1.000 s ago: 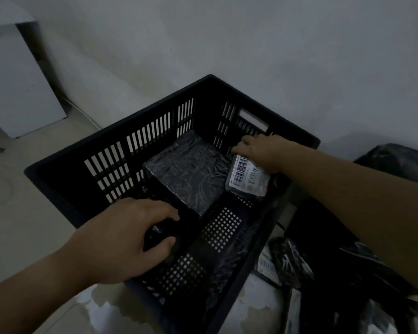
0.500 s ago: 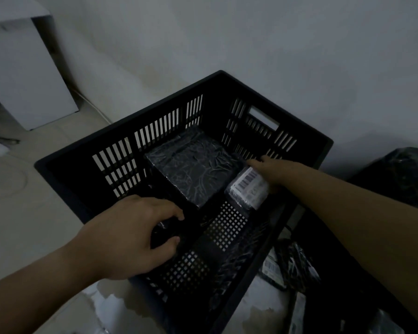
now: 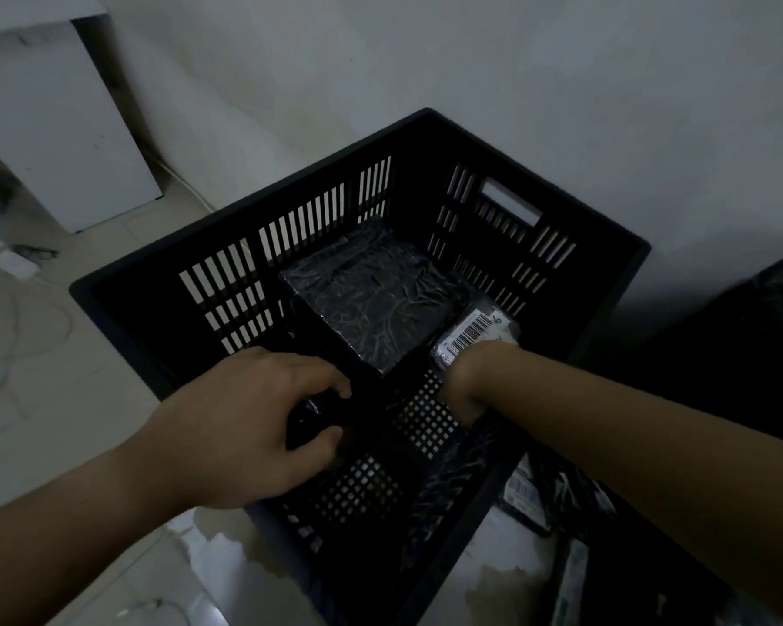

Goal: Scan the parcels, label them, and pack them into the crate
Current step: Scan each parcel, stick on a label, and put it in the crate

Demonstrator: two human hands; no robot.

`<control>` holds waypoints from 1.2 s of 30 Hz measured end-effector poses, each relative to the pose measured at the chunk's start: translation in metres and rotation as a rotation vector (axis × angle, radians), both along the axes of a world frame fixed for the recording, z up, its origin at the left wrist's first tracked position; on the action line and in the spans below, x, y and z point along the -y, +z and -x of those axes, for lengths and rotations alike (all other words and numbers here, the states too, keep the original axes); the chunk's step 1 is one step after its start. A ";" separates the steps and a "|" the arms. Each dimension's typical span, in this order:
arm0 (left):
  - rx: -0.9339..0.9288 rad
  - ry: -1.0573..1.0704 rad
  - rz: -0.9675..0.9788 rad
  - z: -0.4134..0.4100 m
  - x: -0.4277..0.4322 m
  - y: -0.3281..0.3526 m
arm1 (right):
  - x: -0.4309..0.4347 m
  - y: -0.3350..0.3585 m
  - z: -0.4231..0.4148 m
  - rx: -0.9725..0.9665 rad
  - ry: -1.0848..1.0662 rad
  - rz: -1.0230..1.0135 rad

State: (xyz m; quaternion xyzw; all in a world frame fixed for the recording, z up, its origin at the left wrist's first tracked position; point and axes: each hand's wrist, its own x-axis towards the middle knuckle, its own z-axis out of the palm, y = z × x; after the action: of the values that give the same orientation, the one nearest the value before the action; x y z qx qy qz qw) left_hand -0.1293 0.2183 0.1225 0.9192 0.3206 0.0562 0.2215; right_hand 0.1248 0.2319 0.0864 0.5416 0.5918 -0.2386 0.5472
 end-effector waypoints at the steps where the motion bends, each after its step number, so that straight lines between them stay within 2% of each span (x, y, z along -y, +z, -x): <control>1: -0.003 -0.003 0.001 0.000 0.000 0.000 | 0.001 0.005 0.000 0.020 -0.010 -0.011; 6: -0.011 -0.011 -0.018 -0.001 0.000 0.001 | -0.007 0.030 -0.019 0.056 -0.083 -0.158; 9: -0.007 -0.013 -0.019 -0.001 0.000 0.000 | -0.011 0.020 -0.026 0.095 -0.079 -0.118; 15: -0.001 -0.037 -0.025 -0.003 -0.003 0.000 | -0.015 0.012 -0.035 0.042 -0.147 -0.059; 19: -0.024 -0.073 -0.013 -0.003 -0.006 -0.005 | -0.016 0.012 -0.051 -0.134 -0.295 -0.143; 21: -0.038 -0.082 -0.012 -0.001 -0.007 -0.006 | -0.014 0.022 -0.050 -0.181 -0.307 -0.283; 23: -0.052 -0.092 -0.017 0.001 -0.008 -0.008 | -0.003 0.045 -0.047 -0.313 -0.299 -0.453; 29: -0.077 -0.112 -0.059 0.008 -0.010 -0.003 | 0.076 0.098 -0.038 -0.711 -0.365 -0.792; 33: 0.042 -0.124 -0.166 0.009 0.005 0.006 | 0.169 0.116 -0.040 -0.838 -0.394 -0.896; 36: 0.290 -0.028 -0.092 -0.005 0.040 0.017 | 0.246 0.122 -0.044 -0.863 -0.448 -0.893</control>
State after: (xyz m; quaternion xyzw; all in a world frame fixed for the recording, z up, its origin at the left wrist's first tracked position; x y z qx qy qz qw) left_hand -0.1242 0.1788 0.1395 0.9150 0.2697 0.1999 0.2236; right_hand 0.1689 -0.0141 0.2084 0.6823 0.6731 -0.2742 -0.0792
